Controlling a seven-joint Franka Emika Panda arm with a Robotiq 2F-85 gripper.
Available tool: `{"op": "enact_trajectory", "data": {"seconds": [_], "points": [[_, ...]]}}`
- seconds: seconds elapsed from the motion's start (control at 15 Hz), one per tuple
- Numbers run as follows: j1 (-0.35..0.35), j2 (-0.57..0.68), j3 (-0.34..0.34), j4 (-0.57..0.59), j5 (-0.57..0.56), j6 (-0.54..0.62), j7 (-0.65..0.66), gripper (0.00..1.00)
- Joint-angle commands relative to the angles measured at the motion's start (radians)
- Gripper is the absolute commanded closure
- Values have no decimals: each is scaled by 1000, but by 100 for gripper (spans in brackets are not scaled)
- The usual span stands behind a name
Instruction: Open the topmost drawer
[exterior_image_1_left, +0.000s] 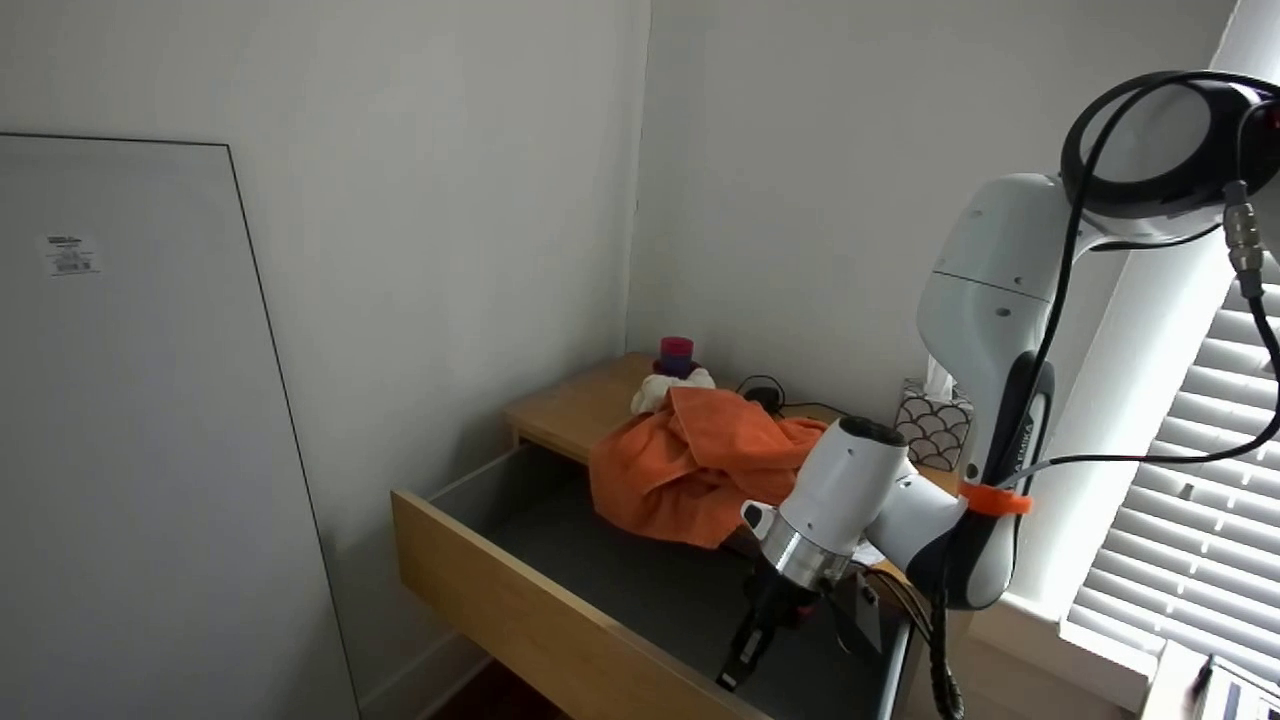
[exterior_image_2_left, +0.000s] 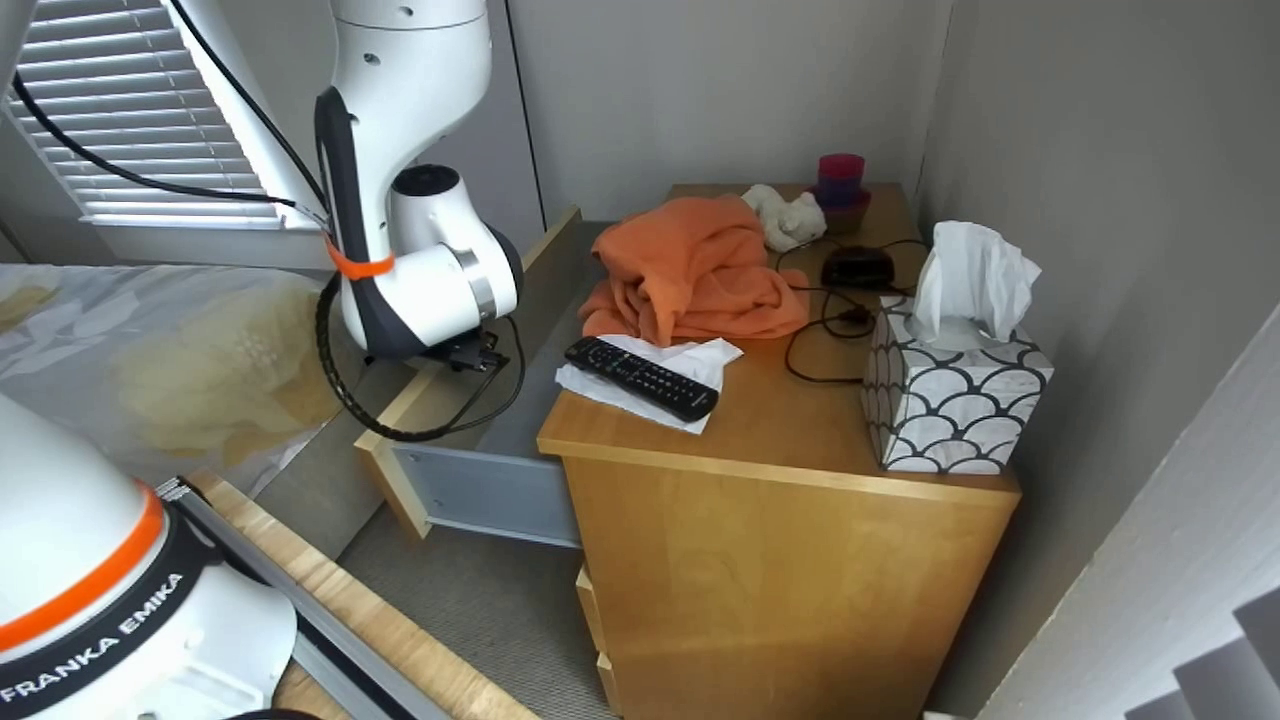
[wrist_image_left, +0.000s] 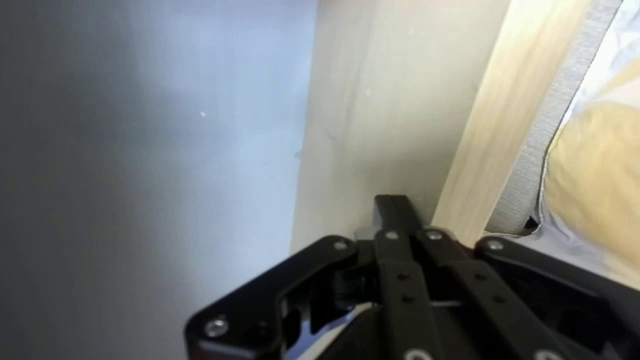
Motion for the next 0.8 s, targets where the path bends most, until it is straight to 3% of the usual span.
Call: {"op": "enact_trajectory", "data": {"seconds": [0.0,0.13,0.2,0.47,0.53,0.67,0.73], "points": [[16,54,70,36,14,-10,2,100],[29,36,70,38,29,-42,16,100],[89,-7,25,4,205,-27,-110,100],[132,-145,20,-57,480,-97,-222,100],[159,-190,-5,-46,405,-137,-100,100],[195,-285,-18,-69,432,-223,-66,100],[201,-320,-22,-72,426,-269,-46,82]]}}
